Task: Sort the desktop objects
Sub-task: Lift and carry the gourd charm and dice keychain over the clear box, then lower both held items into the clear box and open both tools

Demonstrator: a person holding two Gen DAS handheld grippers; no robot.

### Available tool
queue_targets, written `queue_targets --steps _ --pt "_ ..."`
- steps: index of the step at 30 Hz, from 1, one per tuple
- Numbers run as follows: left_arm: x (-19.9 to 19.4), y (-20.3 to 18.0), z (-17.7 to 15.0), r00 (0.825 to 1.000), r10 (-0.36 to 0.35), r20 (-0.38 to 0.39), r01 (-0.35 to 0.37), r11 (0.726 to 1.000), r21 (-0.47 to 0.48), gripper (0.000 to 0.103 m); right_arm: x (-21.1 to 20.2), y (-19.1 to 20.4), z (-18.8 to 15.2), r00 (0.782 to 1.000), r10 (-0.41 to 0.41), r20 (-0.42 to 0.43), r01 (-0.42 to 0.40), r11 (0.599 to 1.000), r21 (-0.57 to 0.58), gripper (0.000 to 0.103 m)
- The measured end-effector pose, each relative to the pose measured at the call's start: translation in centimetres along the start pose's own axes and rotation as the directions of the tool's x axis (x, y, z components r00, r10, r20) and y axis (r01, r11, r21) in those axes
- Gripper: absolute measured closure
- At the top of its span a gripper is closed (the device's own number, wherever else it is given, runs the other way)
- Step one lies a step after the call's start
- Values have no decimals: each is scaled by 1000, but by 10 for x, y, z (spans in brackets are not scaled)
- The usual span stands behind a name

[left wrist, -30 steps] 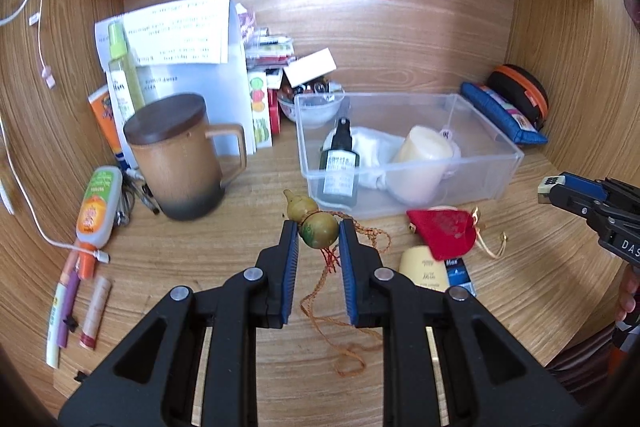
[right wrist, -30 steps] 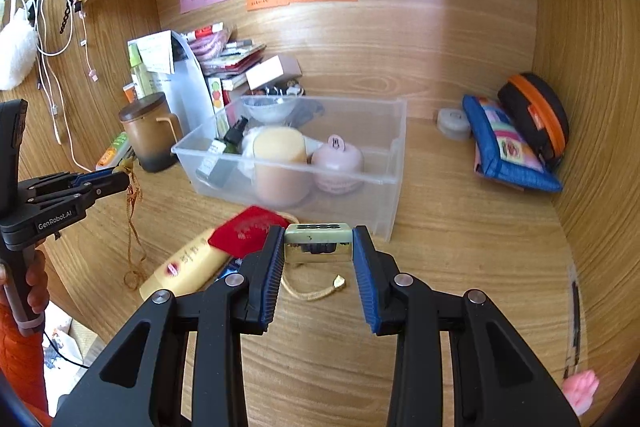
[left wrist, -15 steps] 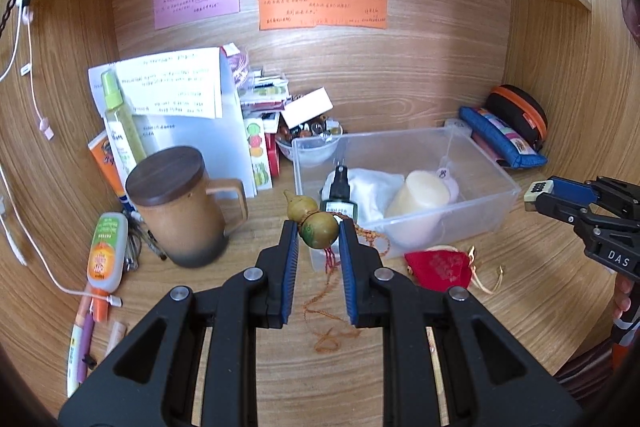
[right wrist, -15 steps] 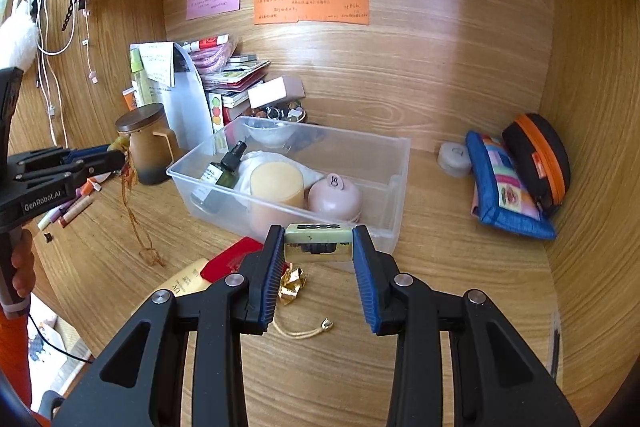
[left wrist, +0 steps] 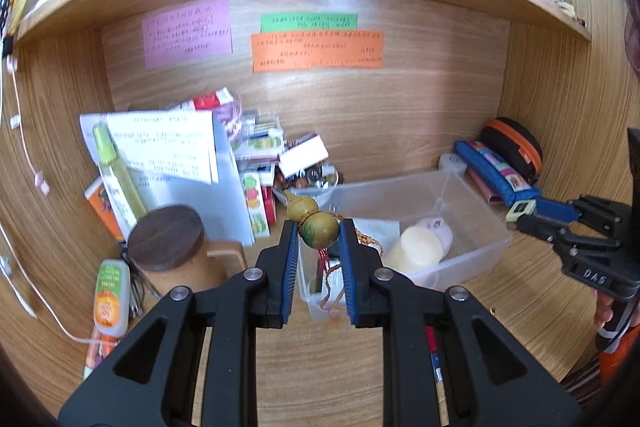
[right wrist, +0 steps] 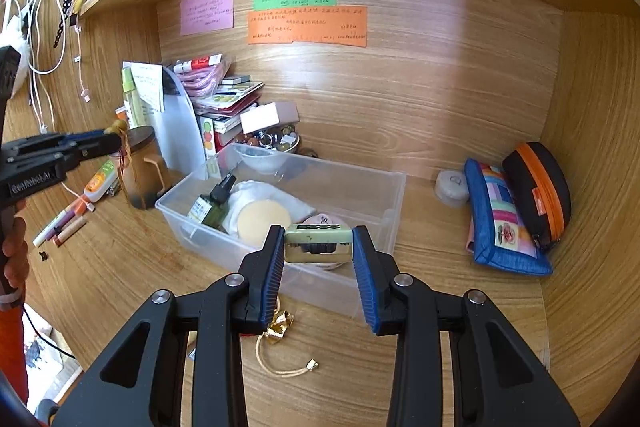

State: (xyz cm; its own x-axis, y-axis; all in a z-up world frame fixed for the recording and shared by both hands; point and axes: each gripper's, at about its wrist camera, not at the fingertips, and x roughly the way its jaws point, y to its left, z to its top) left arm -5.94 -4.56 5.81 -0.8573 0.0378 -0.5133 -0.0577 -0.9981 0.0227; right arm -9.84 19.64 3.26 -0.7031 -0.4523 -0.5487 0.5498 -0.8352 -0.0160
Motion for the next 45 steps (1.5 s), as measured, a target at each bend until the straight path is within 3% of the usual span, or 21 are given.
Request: queue_targets --steps 18,34,45 --pt "29 -10 63 998 -57 20 56 998 40 83 41 -7 39 999 34 -12 -34 999 -11 72" --pt "129 -18 50 987 -95 -131 100 994 33 83 103 -12 50 993 68 -102 -68 998 0 72" --pt "160 -27 28 979 -87 -186 102 992 73 83 144 -2 46 980 69 -187 -78 996 -41 72"
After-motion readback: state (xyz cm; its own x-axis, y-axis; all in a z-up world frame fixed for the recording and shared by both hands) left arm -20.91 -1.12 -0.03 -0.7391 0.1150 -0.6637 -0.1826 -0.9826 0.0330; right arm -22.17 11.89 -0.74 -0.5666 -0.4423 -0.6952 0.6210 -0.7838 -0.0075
